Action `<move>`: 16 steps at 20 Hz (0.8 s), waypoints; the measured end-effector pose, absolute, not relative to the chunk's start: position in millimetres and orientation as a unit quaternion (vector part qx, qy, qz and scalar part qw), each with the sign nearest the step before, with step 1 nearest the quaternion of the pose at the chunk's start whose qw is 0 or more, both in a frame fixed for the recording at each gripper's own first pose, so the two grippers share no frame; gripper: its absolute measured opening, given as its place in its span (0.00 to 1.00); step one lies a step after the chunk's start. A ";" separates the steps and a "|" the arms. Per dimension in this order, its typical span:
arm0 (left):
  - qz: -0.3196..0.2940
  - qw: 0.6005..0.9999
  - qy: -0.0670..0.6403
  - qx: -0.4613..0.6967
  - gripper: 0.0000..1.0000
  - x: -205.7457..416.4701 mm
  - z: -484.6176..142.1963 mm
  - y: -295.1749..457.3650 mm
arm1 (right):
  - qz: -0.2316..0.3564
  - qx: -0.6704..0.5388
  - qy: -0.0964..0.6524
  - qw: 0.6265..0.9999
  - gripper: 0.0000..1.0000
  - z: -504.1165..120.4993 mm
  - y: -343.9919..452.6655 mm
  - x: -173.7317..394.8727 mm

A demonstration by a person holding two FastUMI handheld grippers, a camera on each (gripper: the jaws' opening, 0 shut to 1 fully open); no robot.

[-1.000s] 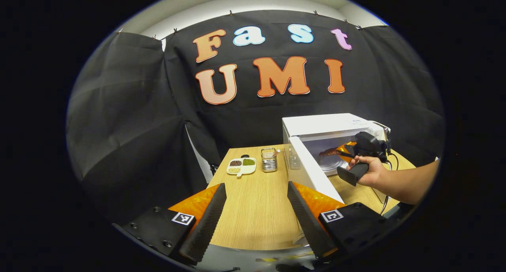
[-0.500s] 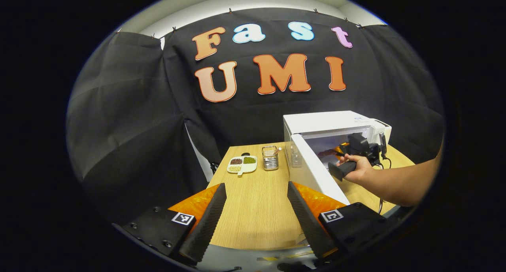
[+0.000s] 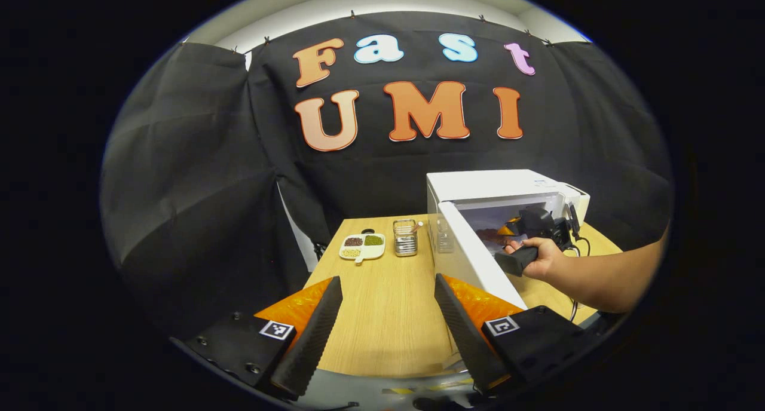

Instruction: Open the microwave oven with the left hand, put the food in, and close the microwave oven.

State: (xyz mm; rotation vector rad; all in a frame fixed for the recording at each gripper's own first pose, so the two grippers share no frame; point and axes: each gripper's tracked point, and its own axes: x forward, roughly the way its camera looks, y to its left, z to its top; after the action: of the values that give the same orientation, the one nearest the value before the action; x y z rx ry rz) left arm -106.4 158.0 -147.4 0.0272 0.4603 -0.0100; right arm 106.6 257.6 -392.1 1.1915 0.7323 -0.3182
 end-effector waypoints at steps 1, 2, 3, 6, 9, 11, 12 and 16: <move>-0.009 0.973 0.229 0.012 0.92 -106.8 -149.5 156.6 | -0.140 0.529 0.339 0.765 0.70 -394.8 253.3 104.4; -0.011 0.973 0.229 0.011 0.92 -107.6 -151.0 156.3 | -0.135 0.517 0.345 0.771 0.68 -393.1 249.0 100.3; -0.017 0.973 0.229 0.009 0.93 -108.4 -151.9 155.4 | -0.124 0.510 0.352 0.775 0.71 -389.5 247.7 98.2; -0.029 0.972 0.231 0.006 0.92 -109.0 -160.6 155.9 | -0.101 0.478 0.350 0.799 0.80 -375.3 235.0 80.2; -0.046 0.971 0.234 -0.005 1.00 -105.5 -169.7 158.8 | -0.078 0.450 0.344 0.820 0.81 -357.9 222.3 60.7; -0.067 0.968 0.241 -0.007 0.92 -101.2 -181.1 156.3 | -0.057 0.420 0.347 0.837 0.81 -347.1 211.2 42.7; -0.078 0.967 0.244 -0.005 1.00 -98.0 -189.4 154.8 | -0.050 0.407 0.343 0.845 0.81 -339.1 202.0 35.2; -0.115 0.958 0.264 -0.001 0.93 -89.7 -220.1 148.4 | -0.050 0.362 0.308 0.878 0.81 -297.9 158.8 10.4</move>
State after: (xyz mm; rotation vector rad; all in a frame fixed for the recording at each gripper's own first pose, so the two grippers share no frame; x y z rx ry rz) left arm -89.7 148.4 -220.1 -0.0021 0.5357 -0.2332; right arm 10.4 158.8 -297.9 0.7558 0.6418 -0.1042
